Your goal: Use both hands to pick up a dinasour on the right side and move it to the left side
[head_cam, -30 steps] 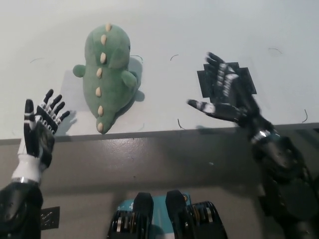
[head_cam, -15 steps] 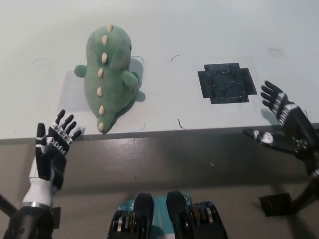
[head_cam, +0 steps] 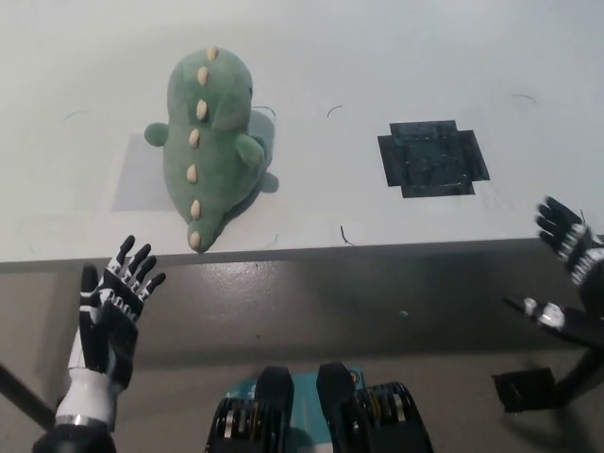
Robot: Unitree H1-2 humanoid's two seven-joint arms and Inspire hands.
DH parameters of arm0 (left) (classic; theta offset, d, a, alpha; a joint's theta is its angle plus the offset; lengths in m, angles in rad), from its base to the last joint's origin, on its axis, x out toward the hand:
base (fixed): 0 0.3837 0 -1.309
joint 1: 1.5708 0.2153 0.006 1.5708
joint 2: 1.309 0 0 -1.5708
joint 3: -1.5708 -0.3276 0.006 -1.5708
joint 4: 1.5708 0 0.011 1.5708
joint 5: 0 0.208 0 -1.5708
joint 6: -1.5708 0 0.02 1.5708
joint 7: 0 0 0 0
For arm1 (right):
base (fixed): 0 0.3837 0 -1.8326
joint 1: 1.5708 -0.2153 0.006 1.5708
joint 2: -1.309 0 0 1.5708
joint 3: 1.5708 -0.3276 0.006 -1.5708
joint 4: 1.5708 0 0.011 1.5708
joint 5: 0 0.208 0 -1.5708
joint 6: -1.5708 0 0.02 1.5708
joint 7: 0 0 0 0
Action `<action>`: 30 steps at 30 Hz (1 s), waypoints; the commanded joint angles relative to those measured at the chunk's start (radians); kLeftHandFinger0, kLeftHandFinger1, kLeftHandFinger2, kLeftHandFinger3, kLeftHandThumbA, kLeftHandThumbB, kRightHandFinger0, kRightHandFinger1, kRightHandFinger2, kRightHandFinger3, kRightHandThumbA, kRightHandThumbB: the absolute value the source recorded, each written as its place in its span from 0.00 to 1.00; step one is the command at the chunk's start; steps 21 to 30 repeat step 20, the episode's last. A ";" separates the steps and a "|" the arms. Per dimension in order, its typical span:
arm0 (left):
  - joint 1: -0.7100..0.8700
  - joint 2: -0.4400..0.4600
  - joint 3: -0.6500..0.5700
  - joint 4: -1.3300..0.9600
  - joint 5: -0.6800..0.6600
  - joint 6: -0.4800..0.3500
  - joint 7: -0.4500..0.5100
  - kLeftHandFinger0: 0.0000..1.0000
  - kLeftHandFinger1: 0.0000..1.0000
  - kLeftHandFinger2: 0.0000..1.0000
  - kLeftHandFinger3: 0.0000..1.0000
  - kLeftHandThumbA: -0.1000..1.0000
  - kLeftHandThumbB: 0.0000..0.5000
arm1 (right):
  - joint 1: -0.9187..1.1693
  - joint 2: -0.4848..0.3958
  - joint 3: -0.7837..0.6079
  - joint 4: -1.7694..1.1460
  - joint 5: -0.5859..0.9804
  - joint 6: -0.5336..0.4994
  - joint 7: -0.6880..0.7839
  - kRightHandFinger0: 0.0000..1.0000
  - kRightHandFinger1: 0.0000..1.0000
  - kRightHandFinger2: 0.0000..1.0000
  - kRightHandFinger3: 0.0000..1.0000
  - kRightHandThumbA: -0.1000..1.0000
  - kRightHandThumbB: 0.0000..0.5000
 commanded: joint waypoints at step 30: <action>-0.001 -0.012 -0.012 0.102 0.040 -0.184 0.017 1.00 1.00 1.00 1.00 1.00 0.78 | -0.003 -0.042 -0.087 0.106 0.076 -0.077 0.016 1.00 1.00 1.00 1.00 1.00 0.40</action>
